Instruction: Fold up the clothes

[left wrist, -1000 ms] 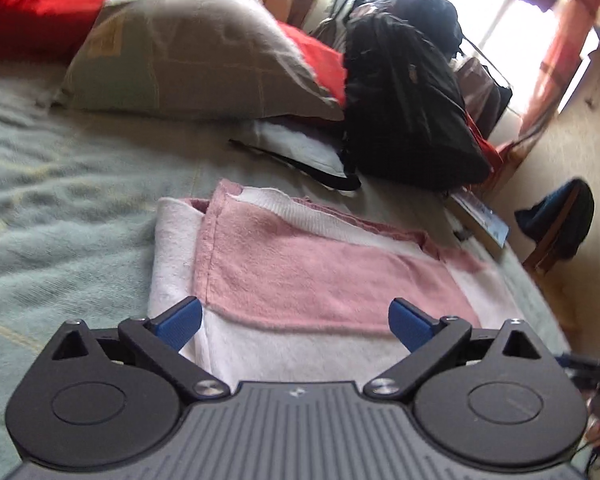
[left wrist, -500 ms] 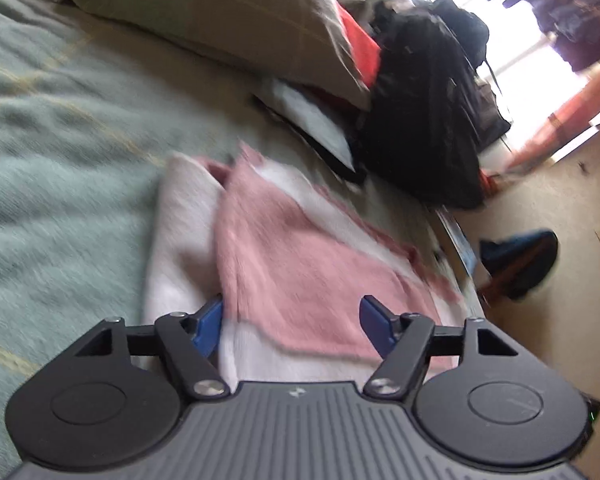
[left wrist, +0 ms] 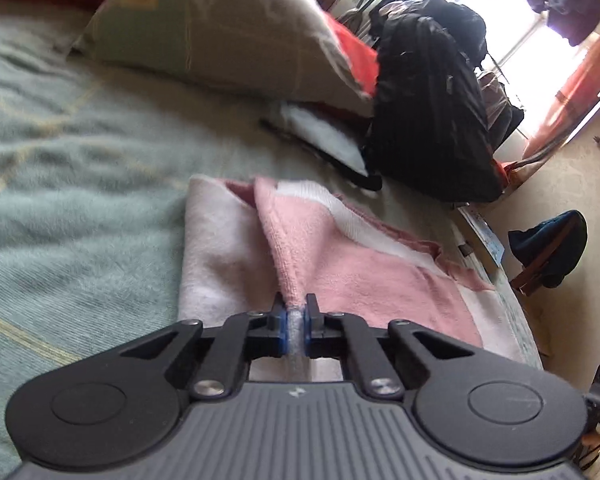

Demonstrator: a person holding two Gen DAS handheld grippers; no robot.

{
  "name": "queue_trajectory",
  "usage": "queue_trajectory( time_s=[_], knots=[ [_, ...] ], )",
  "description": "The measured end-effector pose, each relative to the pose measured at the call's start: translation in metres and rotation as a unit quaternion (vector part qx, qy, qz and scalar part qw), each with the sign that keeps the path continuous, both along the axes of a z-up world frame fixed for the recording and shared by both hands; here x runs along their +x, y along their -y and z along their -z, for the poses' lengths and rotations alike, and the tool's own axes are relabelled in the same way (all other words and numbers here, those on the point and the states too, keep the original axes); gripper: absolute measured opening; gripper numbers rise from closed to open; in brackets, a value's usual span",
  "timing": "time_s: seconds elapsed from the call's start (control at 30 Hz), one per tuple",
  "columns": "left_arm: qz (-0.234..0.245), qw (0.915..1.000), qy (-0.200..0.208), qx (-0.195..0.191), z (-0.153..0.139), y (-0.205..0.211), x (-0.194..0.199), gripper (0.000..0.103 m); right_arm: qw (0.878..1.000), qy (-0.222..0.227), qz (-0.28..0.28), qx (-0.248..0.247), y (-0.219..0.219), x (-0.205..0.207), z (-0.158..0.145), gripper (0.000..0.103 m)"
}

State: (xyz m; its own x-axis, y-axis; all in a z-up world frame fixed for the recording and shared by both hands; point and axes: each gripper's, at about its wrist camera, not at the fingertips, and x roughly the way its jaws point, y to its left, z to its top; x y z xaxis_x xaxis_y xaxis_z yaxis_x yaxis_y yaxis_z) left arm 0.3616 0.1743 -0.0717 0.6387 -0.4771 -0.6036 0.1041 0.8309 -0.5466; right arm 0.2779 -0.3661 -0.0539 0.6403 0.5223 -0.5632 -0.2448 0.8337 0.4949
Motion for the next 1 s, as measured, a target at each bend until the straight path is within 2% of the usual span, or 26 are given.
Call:
queue_trajectory(
  time_s=[0.17,0.27,0.37,0.4,0.43,0.5,0.53,0.6,0.67,0.77,0.8,0.9,0.97,1.0],
  knots=[
    [-0.001,0.9991,-0.032,0.027,0.012,0.0,0.001,0.007,1.0,0.0,0.003,-0.001,0.0,-0.002,0.0,0.103],
    [-0.019,0.9992,-0.028,0.019,0.009,-0.006,0.0,0.011,1.0,0.007,0.007,-0.01,0.002,-0.007,-0.005,0.103],
    [-0.029,0.9965,0.012,0.078,-0.015,-0.003,-0.008,0.015,0.997,0.035,0.008,-0.065,-0.008,-0.01,-0.013,0.103],
    [-0.026,0.9941,0.03,0.101,-0.025,0.0,-0.013,0.023,0.996,0.044,0.008,-0.083,-0.012,-0.011,-0.016,0.103],
    [-0.016,0.9911,0.051,0.122,-0.034,0.006,-0.017,0.035,0.993,0.053,0.009,-0.101,-0.015,-0.011,-0.019,0.103],
    [0.021,0.985,0.084,0.149,-0.046,0.023,-0.023,0.055,0.988,0.071,0.009,-0.137,-0.022,-0.013,-0.025,0.103],
    [0.045,0.9823,0.091,0.157,-0.045,0.033,-0.024,0.059,0.986,0.078,0.002,-0.15,-0.031,-0.009,-0.025,0.103],
    [0.096,0.9751,0.1,0.173,-0.039,0.054,-0.024,0.059,0.98,0.092,-0.012,-0.178,-0.049,0.0,-0.024,0.103],
    [0.125,0.9734,0.086,0.171,-0.025,0.064,-0.022,0.062,0.975,0.101,-0.03,-0.195,-0.065,0.008,-0.018,0.103],
    [0.103,0.9752,0.055,0.188,-0.002,0.052,-0.024,0.06,0.972,0.077,-0.04,-0.22,-0.064,0.007,0.003,0.103],
    [0.108,0.9745,0.062,0.187,0.001,0.046,-0.03,0.056,0.971,0.067,-0.041,-0.227,-0.06,0.005,0.01,0.103],
    [0.115,0.9695,0.08,0.201,-0.008,0.041,-0.044,0.059,0.972,0.062,-0.046,-0.223,-0.044,-0.015,0.021,0.103],
    [0.118,0.961,0.09,0.233,-0.021,0.052,-0.051,0.063,0.971,0.068,-0.037,-0.227,-0.042,-0.026,0.011,0.103],
    [0.134,0.9575,0.101,0.235,-0.026,0.059,-0.056,0.063,0.97,0.071,-0.033,-0.229,-0.041,-0.032,0.005,0.103]
  ],
)
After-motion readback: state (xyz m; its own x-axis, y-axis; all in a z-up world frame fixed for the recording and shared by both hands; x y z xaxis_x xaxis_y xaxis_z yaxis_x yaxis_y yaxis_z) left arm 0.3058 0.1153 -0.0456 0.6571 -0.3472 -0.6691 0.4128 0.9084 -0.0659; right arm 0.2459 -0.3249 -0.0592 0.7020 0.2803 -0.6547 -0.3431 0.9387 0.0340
